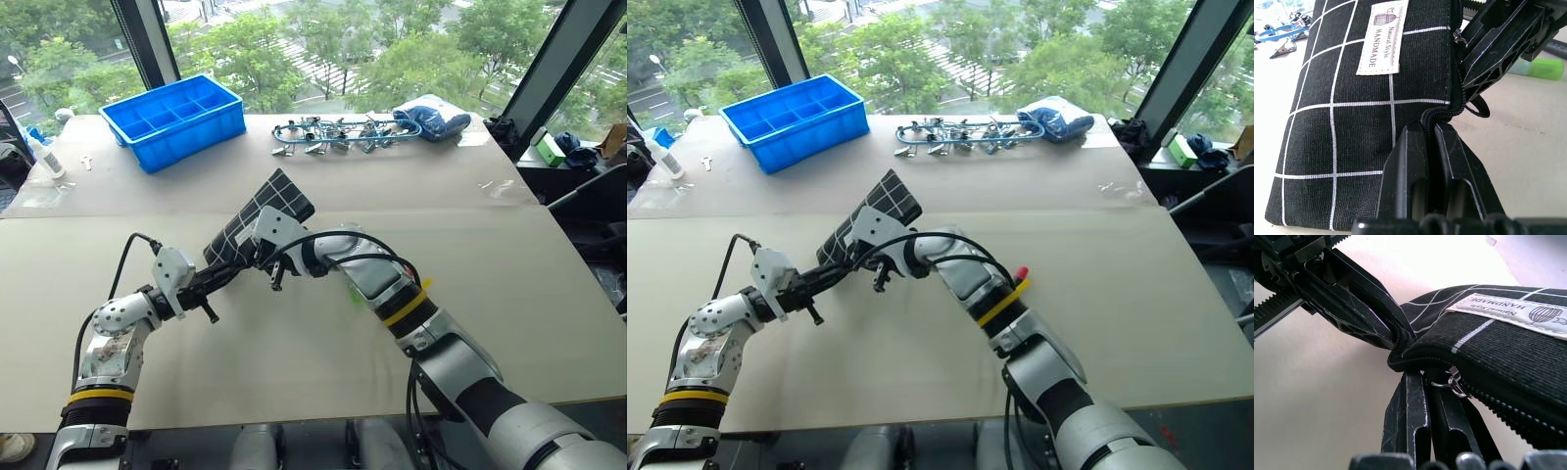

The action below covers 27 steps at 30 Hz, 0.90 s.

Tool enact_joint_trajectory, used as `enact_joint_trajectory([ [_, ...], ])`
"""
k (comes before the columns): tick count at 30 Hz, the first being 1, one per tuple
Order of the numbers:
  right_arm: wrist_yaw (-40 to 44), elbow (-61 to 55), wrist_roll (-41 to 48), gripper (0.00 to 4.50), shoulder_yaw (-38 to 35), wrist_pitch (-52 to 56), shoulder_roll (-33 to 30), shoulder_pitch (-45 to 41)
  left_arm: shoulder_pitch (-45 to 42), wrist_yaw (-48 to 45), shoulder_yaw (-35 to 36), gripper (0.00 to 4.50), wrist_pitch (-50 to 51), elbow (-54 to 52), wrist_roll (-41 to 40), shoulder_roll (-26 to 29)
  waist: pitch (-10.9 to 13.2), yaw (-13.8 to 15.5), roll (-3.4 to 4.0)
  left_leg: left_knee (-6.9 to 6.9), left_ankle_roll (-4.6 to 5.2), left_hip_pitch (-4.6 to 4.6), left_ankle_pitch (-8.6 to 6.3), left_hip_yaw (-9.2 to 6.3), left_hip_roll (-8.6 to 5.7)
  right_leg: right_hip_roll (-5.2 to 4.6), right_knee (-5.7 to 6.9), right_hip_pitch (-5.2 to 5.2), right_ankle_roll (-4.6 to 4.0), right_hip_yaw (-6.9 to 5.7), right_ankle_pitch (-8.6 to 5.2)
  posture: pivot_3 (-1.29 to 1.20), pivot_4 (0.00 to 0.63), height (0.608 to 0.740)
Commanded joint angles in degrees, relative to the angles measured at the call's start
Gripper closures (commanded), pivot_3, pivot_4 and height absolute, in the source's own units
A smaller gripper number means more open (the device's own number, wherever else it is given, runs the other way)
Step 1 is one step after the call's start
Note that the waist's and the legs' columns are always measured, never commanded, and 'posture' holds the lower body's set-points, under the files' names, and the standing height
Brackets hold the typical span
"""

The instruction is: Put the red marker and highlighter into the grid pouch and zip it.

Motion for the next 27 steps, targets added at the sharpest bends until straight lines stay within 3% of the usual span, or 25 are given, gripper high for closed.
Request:
enact_joint_trajectory([
  [1, 0.93, 0.79, -1.01, 4.46, 0.32, -2.50, -0.41, -1.12, -0.89, -0.04, 0.60, 4.50, -0.61, -2.38, -0.90, -0.35, 0.00, 0.02, 0.00, 0.00, -0.01, -0.01, 0.01, 0.00, 0.00, -0.01, 0.00, 0.00, 0.00, 0.00, 0.00, 0.00, 0.150, 0.740],
  [6, 0.29, 4.48, -1.86, 4.46, -1.25, -3.58, -1.96, -3.10, -0.95, -0.08, 0.77, 4.50, -0.46, -2.41, -0.92, -0.47, 0.00, -0.02, 0.00, 0.00, -0.02, 0.00, 0.01, 0.00, -0.01, -0.01, -0.01, 0.00, 0.00, 0.00, 0.00, 0.00, 0.150, 0.740],
  [15, 3.88, -2.09, 0.30, 4.46, 1.34, 0.63, 2.33, 0.12, -1.73, -0.58, 0.70, 4.50, -0.28, -1.96, -0.91, -0.50, 0.00, -0.21, 0.00, -0.01, -0.01, -0.01, 0.01, -0.01, 0.02, 0.01, 0.02, -0.01, 0.00, 0.00, 0.00, 0.00, 0.150, 0.740],
  [22, 2.33, -0.19, -0.37, 4.46, -0.69, 0.73, 2.62, -0.69, -1.51, -0.47, 0.69, 4.50, -0.10, -2.43, -0.92, -0.57, 0.00, -0.02, 0.00, 0.00, -0.02, -0.02, 0.01, -0.01, 0.00, -0.02, 0.02, 0.00, 0.00, -0.01, 0.00, 0.00, 0.150, 0.740],
  [27, 0.16, 1.06, 0.63, 2.87, -5.09, 2.58, 0.80, -1.53, -1.25, -0.33, 0.73, 4.50, -0.20, -2.53, -0.86, -0.62, 0.00, -0.03, 0.00, -0.01, -0.06, 0.00, 0.04, -0.01, 0.00, 0.00, 0.01, -0.01, 0.00, -0.01, 0.00, 0.00, 0.150, 0.740],
])
